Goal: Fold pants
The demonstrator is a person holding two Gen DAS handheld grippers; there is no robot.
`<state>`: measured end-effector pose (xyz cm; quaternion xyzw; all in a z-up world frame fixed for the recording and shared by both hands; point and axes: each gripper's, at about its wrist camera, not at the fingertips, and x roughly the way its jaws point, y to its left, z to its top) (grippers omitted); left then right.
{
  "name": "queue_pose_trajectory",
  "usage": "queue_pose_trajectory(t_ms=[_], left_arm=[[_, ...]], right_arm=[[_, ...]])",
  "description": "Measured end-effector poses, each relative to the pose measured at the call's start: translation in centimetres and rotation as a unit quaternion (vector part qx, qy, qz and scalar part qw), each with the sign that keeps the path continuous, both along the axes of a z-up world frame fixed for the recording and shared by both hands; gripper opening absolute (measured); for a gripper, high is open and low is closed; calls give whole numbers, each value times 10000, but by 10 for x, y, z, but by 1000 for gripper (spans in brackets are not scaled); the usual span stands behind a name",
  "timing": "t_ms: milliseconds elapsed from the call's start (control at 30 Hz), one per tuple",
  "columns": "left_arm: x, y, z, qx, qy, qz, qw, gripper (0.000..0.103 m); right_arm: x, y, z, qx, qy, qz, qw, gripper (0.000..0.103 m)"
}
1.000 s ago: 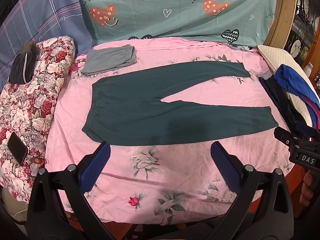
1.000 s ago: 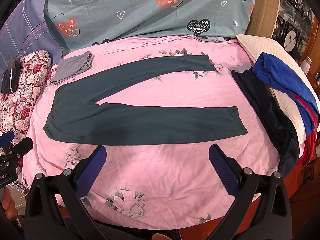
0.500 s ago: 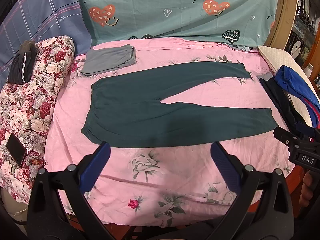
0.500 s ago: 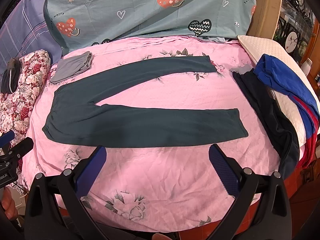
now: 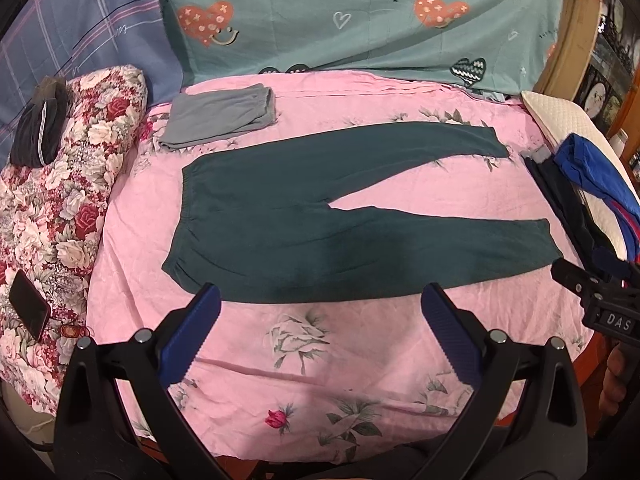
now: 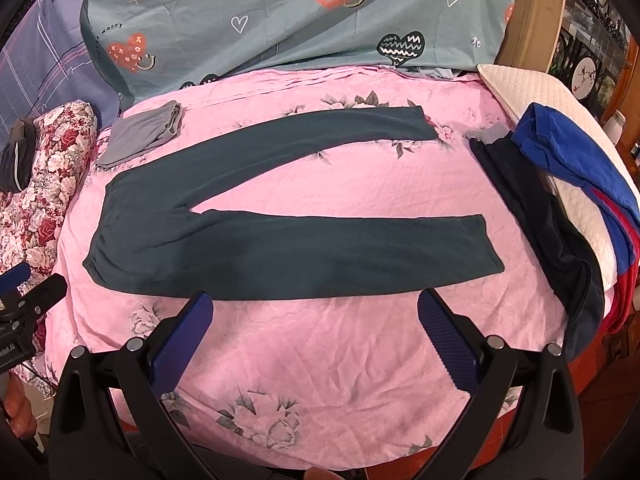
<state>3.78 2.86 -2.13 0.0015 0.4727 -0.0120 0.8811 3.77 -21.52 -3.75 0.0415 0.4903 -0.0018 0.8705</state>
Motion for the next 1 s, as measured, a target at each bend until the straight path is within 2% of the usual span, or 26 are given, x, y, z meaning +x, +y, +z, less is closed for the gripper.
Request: queue_pose_trajectory(t_ms=[233, 333, 433, 500, 600, 667, 733, 833, 1000], left_arm=[[33, 86, -17, -137, -12, 748, 9971, 101], [54, 131, -24, -135, -27, 889, 9959, 101], [83, 171, -34, -236, 39, 765, 9968, 92], [106, 195, -43, -245, 158, 657, 9974, 78], [148, 226, -62, -466, 394, 499, 9969, 65], [171, 241, -73, -632, 474, 397, 9961, 60], [195, 248, -85, -708, 523, 256, 9958, 59], [227, 249, -101, -638, 556, 40, 9964, 59], [274, 246, -130, -564, 676, -385, 9954, 58]], right_arm=[[20, 25, -15, 179, 159, 145, 9996, 102], [36, 45, -21, 190, 189, 335, 9991, 102], [60, 67, -22, 159, 170, 669, 9975, 99], [79, 83, -19, -11, 123, 978, 9951, 89], [117, 100, -17, -253, 115, 1366, 9902, 78], [145, 109, -18, -251, 128, 1686, 9853, 75], [170, 116, -22, -428, 178, 1959, 9795, 71], [220, 131, -35, -515, 319, 2691, 9612, 67], [296, 146, -70, -558, 592, 3364, 9382, 61]])
